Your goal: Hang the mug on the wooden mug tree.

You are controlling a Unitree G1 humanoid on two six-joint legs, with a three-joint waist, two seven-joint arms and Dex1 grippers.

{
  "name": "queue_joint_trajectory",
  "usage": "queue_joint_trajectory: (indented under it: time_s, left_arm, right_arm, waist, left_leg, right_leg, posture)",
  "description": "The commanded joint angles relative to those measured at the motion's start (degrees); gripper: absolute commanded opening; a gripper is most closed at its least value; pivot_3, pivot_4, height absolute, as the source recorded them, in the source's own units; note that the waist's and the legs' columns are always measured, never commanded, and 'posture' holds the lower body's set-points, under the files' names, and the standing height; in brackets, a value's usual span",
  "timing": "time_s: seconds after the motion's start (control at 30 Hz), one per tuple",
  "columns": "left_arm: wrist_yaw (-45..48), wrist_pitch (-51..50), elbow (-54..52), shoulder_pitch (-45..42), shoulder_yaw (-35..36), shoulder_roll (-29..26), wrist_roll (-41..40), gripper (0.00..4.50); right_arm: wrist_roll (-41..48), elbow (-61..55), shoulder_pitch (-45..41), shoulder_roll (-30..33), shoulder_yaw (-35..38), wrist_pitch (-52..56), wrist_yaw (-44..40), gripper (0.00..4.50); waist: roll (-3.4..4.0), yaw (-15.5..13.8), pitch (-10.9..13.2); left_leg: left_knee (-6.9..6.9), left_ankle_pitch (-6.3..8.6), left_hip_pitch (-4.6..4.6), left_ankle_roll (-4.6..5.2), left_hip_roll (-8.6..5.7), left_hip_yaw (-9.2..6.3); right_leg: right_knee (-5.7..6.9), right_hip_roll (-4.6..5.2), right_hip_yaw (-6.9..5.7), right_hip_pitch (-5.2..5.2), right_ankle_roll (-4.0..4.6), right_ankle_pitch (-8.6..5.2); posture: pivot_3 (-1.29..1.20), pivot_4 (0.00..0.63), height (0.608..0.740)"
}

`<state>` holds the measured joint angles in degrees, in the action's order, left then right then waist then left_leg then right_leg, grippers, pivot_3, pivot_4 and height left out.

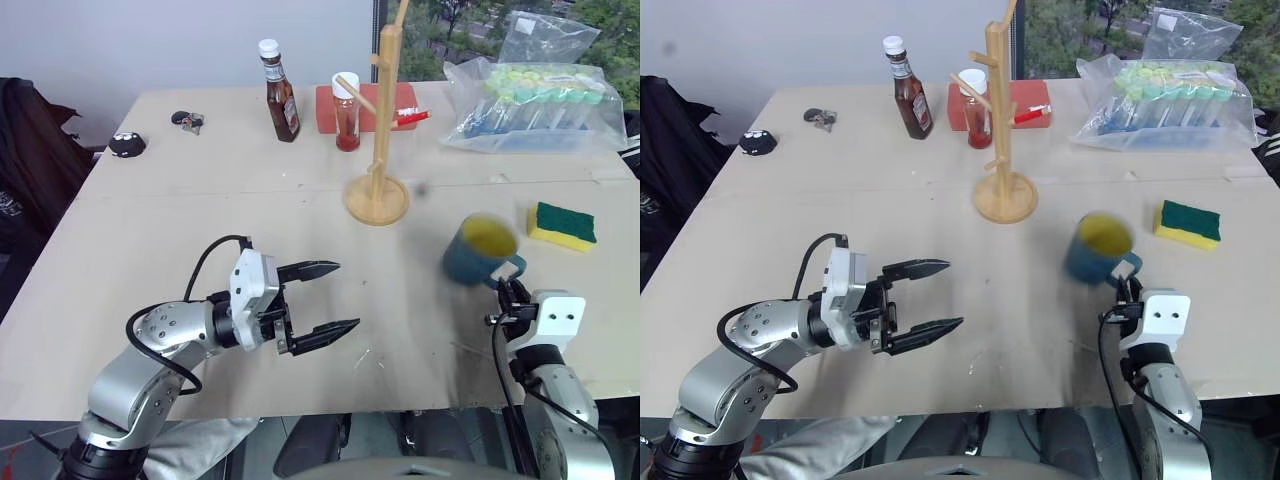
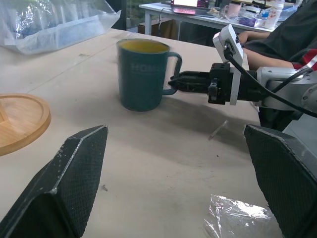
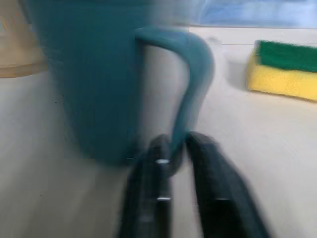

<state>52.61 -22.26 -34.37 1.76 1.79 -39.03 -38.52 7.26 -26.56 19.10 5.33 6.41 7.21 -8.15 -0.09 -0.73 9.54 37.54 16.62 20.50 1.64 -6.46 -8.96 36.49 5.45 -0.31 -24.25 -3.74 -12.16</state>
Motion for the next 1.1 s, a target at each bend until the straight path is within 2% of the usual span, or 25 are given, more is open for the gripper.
queue_joint_trajectory:
  time_s: [0.03, 0.23, 0.3, 0.43, 0.5, 0.6, 0.7, 0.8, 0.97, 1.1]
  left_arm:
    - [-0.3, 0.3, -2.5, 0.0, 1.2, 0.0, -1.2, 4.50]
    - [-1.3, 0.6, -3.0, 0.4, 1.5, 0.7, -1.2, 4.50]
    - [-2.4, 0.8, -3.3, 0.8, 1.9, 1.5, -1.2, 4.50]
    - [-6.9, 2.6, -3.9, 1.4, 2.8, 6.3, -1.4, 4.50]
    - [-11.0, 4.5, -3.9, 1.3, 3.6, 10.5, -0.9, 4.50]
    - [-15.5, 7.2, -5.3, 2.0, 3.8, 15.9, 0.1, 4.50]
    - [-18.6, 9.2, -7.1, 3.0, 3.6, 19.3, 0.7, 4.50]
    - [-20.7, 11.2, -8.9, 3.0, 2.9, 21.3, 2.0, 4.50]
    - [-24.5, 12.7, -11.3, 0.7, 0.9, 23.2, 5.1, 4.50]
    - [-27.1, 14.3, -11.0, -1.8, 0.0, 24.3, 8.5, 4.50]
  right_arm:
    - [0.1, -0.6, -1.3, 0.1, 0.2, -1.0, 0.4, 0.02]
    - [0.0, 2.0, -5.8, 1.6, 0.8, -1.0, -0.4, 0.02]
    - [0.4, 2.9, -8.3, 4.3, 1.0, -0.9, -2.9, 0.02]
    - [4.4, 5.5, -16.3, 13.5, 1.6, 0.0, -13.1, 0.02]
    - [6.1, 8.8, -22.3, 20.0, 1.9, -1.0, -20.4, 0.02]
    - [9.0, 17.1, -34.5, 28.0, 2.2, -2.0, -30.6, 0.02]
    - [8.9, 27.6, -46.7, 33.0, 0.5, -6.1, -39.5, 0.02]
    - [7.7, 37.5, -56.9, 34.8, -2.0, -10.7, -46.6, 0.02]
    - [5.1, 53.3, -72.1, 33.8, -6.7, -18.4, -56.4, 0.02]
    - [3.1, 64.1, -79.9, 32.5, -8.7, -24.3, -61.7, 0.02]
  waist:
    - [0.00, 0.0, 0.0]
    - [-0.01, 0.0, 0.0]
    - [-0.01, 0.0, 0.0]
    - [-0.08, 0.1, 0.0]
    - [-0.08, 0.1, 0.0]
    - [-0.27, 0.2, 0.1]
    - [-0.32, 0.1, 0.1]
    - [-0.31, 0.2, 0.1]
    - [-0.37, 0.1, 0.1]
    - [-0.38, 0.0, 0.1]
  left_leg:
    - [0.00, 0.00, -0.02, 0.00, 0.02, 0.03]
    - [-0.01, 0.00, -0.05, 0.00, 0.04, 0.12]
    - [-0.02, 0.00, -0.06, 0.00, 0.04, 0.14]
    - [-0.02, 0.01, -0.14, 0.04, 0.04, 0.47]
    - [-0.02, 0.01, -0.17, 0.04, 0.13, 0.46]
    - [-0.01, 0.01, -0.23, 0.06, 0.23, 0.61]
    - [-0.01, 0.01, -0.21, 0.05, 0.63, 0.76]
    - [-0.09, 0.02, -0.20, 0.02, 0.81, 0.78]
    - [-0.10, 0.03, -0.11, 0.03, 0.81, 0.86]
    - [-0.09, 0.02, -0.02, 0.03, 0.79, 0.83]
  right_leg:
    - [0.00, -0.01, 0.02, 0.00, 0.00, 0.00]
    - [0.01, -0.04, 0.09, 0.00, 0.01, 0.01]
    - [0.01, -0.04, 0.11, 0.00, 0.01, 0.01]
    - [0.00, -0.05, 0.15, 0.01, -0.01, 0.03]
    - [-0.01, -0.09, 0.16, 0.05, -0.01, 0.03]
    - [-0.06, -0.13, 0.16, 0.12, 0.04, 0.07]
    - [-0.38, -0.42, 0.18, 0.17, 0.29, 0.28]
    - [-0.62, -0.54, 0.15, 0.18, 0.41, 0.36]
    - [-0.68, -0.47, 0.19, 0.10, 0.43, 0.38]
    - [-0.71, -0.49, 0.18, 0.05, 0.43, 0.42]
  posture:
    - [0.00, 0.150, 0.740]
    - [0.00, 0.150, 0.740]
    - [0.00, 0.150, 0.740]
    - [0.00, 0.150, 0.740]
    - [0.00, 0.150, 0.740]
    - [0.00, 0.150, 0.740]
    - [0.00, 0.150, 0.740]
    - [0.00, 0.150, 0.740]
    - [0.00, 0.150, 0.740]
    - [0.00, 0.150, 0.740]
